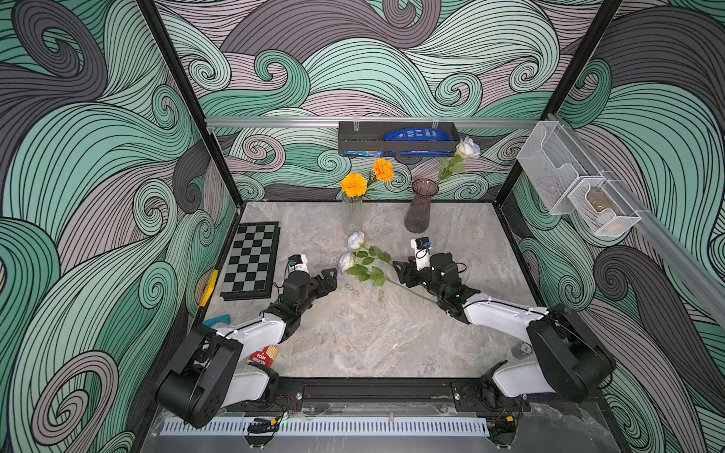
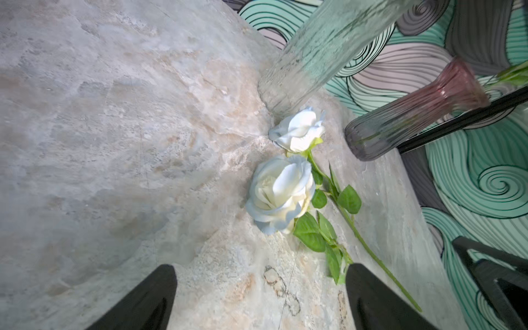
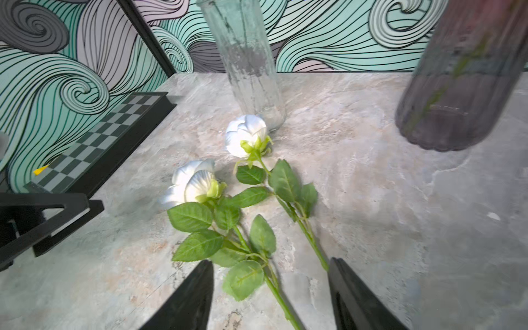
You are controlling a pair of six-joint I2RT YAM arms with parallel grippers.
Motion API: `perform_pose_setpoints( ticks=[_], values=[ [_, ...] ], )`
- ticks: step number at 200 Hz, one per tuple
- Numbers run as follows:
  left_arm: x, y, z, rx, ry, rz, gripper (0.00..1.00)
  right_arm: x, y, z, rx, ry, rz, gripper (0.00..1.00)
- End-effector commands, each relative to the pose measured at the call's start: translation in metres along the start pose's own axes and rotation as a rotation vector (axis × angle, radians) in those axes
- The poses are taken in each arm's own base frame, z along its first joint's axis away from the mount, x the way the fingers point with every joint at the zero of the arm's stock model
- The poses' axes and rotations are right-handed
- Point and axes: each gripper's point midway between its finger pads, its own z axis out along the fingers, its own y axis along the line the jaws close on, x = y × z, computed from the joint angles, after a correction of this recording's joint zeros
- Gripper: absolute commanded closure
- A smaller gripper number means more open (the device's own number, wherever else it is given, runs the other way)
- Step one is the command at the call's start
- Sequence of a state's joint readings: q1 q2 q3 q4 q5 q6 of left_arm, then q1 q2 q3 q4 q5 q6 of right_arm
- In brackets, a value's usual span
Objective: Arrange the flowers in different vases according to their colors
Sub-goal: Pick up the flower at the center of the board.
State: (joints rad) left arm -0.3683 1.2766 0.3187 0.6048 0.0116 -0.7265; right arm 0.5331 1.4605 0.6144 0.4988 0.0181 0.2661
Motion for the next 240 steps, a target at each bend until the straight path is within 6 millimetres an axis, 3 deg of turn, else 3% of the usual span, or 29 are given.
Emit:
perform_pose_setpoints(
  ticks=[1, 28, 67, 90, 122, 148, 194, 240],
  values=[
    [-0.013, -0.017, -0.009, 0.158, -0.04, -0.066, 0.04, 0.005, 0.007, 0.015, -0.008, 0.049, -0.073, 0.39],
    [-0.012, -0.015, -0.013, 0.18, -0.049, -0.098, 0.04, 0.025, 0.002, 0.033, 0.022, 0.147, -0.097, 0.38],
    [0.006, -0.053, -0.003, 0.356, 0.124, -0.074, 0.05, 0.036, -0.007, 0.048, 0.098, 0.259, -0.113, 0.31],
    [0.011, -0.063, -0.004, 0.428, 0.152, -0.105, 0.05, 0.036, -0.008, 0.057, 0.138, 0.366, -0.136, 0.31],
    [0.017, -0.059, 0.002, 0.419, 0.181, -0.115, 0.06, 0.029, -0.012, 0.066, 0.198, 0.413, -0.208, 0.32],
    [0.016, -0.058, 0.001, 0.405, 0.175, -0.095, 0.06, 0.032, -0.018, 0.087, 0.237, 0.523, -0.26, 0.42],
    [0.006, -0.06, -0.004, 0.386, 0.14, -0.055, 0.06, 0.026, -0.008, 0.1, 0.19, 0.527, -0.26, 0.39],
    [0.005, -0.063, -0.006, 0.398, 0.139, -0.05, 0.06, 0.05, -0.029, 0.115, 0.255, 0.619, -0.312, 0.4]
  ],
)
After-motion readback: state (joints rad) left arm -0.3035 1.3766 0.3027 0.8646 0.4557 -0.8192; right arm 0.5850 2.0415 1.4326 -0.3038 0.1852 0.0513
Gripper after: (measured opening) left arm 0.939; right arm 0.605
